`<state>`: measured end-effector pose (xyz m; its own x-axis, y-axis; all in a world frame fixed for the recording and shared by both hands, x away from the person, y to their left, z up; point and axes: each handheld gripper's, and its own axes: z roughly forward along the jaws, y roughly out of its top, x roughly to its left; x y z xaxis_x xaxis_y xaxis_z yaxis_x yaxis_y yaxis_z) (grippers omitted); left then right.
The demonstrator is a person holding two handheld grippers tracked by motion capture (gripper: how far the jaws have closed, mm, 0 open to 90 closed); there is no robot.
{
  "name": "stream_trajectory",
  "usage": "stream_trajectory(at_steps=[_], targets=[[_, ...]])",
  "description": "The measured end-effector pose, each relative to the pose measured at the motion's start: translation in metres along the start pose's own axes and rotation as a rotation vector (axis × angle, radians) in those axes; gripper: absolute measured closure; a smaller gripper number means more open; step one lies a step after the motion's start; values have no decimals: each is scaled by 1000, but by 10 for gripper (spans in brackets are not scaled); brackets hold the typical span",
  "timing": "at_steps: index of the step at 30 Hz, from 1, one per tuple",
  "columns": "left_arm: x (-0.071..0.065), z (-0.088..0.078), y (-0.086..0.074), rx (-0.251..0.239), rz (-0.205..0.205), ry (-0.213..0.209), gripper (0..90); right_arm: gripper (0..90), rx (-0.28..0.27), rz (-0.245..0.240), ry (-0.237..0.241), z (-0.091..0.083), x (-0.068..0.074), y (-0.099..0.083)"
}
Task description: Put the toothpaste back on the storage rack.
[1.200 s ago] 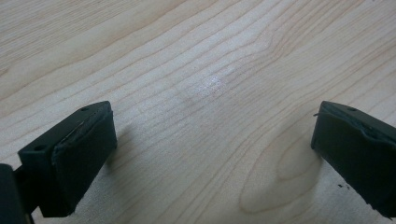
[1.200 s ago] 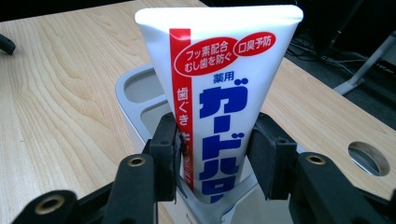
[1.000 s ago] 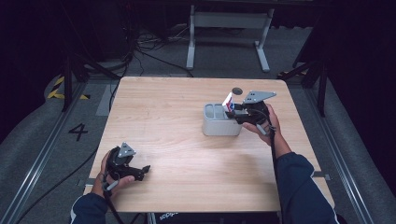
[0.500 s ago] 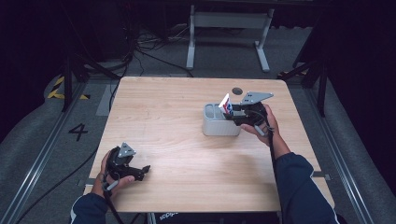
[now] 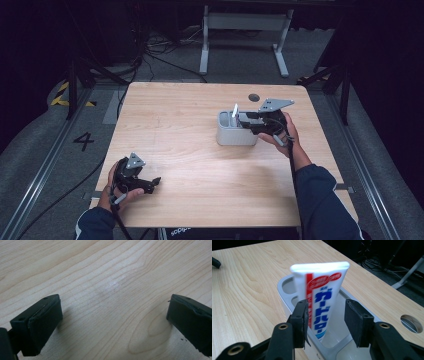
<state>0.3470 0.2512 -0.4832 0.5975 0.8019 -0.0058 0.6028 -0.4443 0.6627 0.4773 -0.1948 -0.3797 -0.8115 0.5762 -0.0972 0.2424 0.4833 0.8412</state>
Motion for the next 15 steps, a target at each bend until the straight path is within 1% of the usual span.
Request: stream_trajectory(at_steps=[2, 3, 6, 7, 11, 12, 15], targets=[[0, 0, 0, 1, 6, 2, 7, 551, 1, -3, -5, -1, 0, 0], [-1, 0, 0, 1, -11, -4, 7, 550, 1, -2, -7, -1, 0, 0], [0, 0, 0, 1, -8, 0, 7, 550, -5, -1, -7, -4, 0, 1], [0, 0, 0, 1, 5, 0, 7, 550, -2, -1, -6, -5, 1, 1], [0, 0, 0, 1, 1, 1, 7, 550, -1, -10, -9, -9, 2, 1], [-1, 0, 0, 1, -10, -2, 8, 550, -5, -11, -8, -10, 3, 1], [-1, 0, 0, 1, -9, 0, 7, 549, -4, -11, -15, -14, 2, 1]])
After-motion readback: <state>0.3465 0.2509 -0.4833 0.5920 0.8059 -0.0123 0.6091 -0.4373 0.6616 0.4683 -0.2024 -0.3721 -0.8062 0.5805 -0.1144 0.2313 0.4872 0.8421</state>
